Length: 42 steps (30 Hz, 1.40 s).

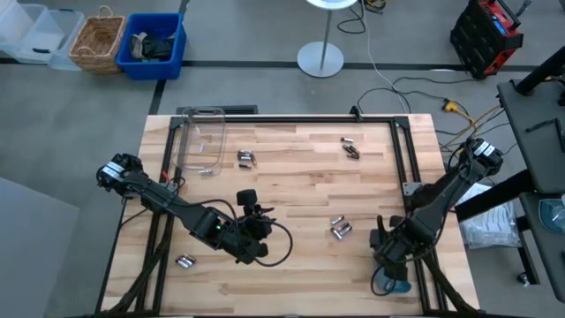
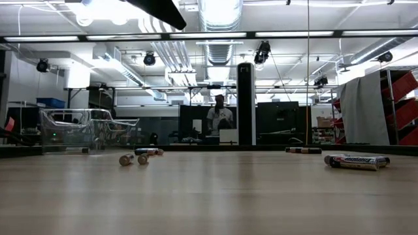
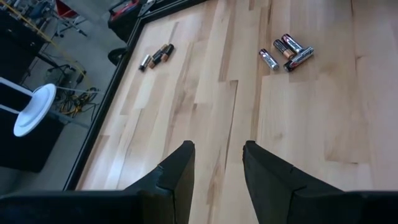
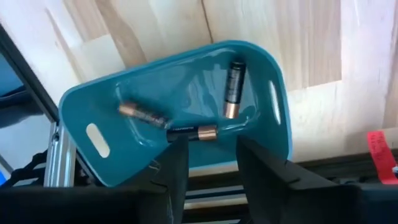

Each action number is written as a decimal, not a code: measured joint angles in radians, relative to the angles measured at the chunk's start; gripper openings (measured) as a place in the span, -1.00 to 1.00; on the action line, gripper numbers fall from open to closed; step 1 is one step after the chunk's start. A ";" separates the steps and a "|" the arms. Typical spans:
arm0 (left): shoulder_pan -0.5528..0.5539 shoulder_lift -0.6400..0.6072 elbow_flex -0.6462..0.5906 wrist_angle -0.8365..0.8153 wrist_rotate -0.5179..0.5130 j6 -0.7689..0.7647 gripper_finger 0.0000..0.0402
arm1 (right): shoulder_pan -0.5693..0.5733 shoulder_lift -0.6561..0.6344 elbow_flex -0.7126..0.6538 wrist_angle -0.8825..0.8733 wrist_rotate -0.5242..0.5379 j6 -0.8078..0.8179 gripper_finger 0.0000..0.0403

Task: Sort batteries
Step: Put the copper and black battery into the blue bin, then put the silver and black battery into the transparent bin

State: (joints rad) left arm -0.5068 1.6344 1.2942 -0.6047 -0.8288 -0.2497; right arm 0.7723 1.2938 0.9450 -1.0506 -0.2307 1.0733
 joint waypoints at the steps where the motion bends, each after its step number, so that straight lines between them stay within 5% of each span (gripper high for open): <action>1: 0.000 0.000 0.000 0.001 0.000 0.000 -0.42 | 0.000 0.000 0.003 0.003 0.007 -0.002 -0.39; 20: 0.015 -0.006 -0.001 0.022 0.012 -0.062 -0.42 | -0.131 0.000 0.125 0.031 0.577 -0.442 -0.84; 32: 0.212 -0.031 -0.001 -0.114 0.247 -0.022 -0.42 | -0.309 0.000 0.116 0.242 0.601 -0.833 -0.94; 42: 0.466 -0.031 -0.001 -0.234 0.466 0.198 -0.42 | -0.378 -0.024 0.066 0.334 0.600 -0.942 -0.94</action>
State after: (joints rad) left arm -0.0403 1.6032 1.2934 -0.8382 -0.3632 -0.0518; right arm 0.3943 1.2694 1.0107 -0.7168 0.3689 0.1317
